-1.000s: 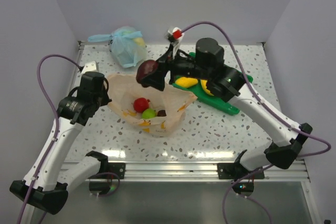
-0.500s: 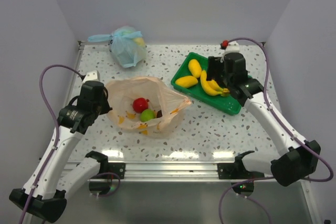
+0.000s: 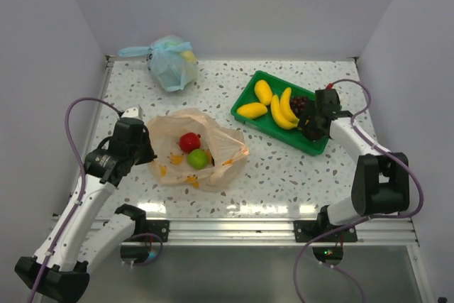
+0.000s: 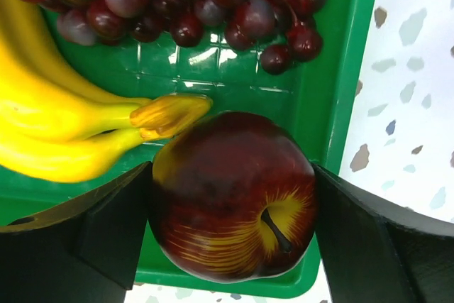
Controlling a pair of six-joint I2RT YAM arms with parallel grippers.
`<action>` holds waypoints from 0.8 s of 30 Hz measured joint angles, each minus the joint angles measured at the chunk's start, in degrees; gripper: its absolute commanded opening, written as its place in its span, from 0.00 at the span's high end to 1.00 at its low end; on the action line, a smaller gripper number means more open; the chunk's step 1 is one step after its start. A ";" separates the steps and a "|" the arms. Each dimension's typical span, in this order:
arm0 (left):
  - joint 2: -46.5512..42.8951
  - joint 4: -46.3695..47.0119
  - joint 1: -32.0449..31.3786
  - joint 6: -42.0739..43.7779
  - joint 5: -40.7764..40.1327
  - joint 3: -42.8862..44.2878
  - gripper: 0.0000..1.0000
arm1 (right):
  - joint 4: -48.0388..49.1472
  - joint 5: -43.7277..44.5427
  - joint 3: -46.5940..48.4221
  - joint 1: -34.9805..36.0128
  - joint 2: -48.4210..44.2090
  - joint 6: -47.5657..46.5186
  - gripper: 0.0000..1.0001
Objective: Untie the knot of the plastic bag and take out the fruit
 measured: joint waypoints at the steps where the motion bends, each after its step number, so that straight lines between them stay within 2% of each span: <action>1: 0.00 0.07 0.00 -0.04 0.17 0.00 1.00 | -0.09 0.00 -0.09 -0.07 0.35 0.42 0.02; 7: 0.00 0.79 0.00 -0.44 1.14 -0.59 1.00 | -1.73 -0.76 0.52 -0.02 -1.49 1.05 0.01; 14: 0.11 1.25 0.00 -0.44 1.42 -0.90 1.00 | -3.15 -5.20 3.76 2.69 -10.45 -0.39 0.01; 18: 0.46 1.49 0.00 -0.44 1.44 -0.90 1.00 | -2.91 -9.86 8.96 11.65 -14.25 -3.65 0.01; 24: 1.44 1.79 0.00 -0.44 1.36 -0.90 1.00 | -3.93 -16.74 24.74 30.36 -13.11 -10.38 0.01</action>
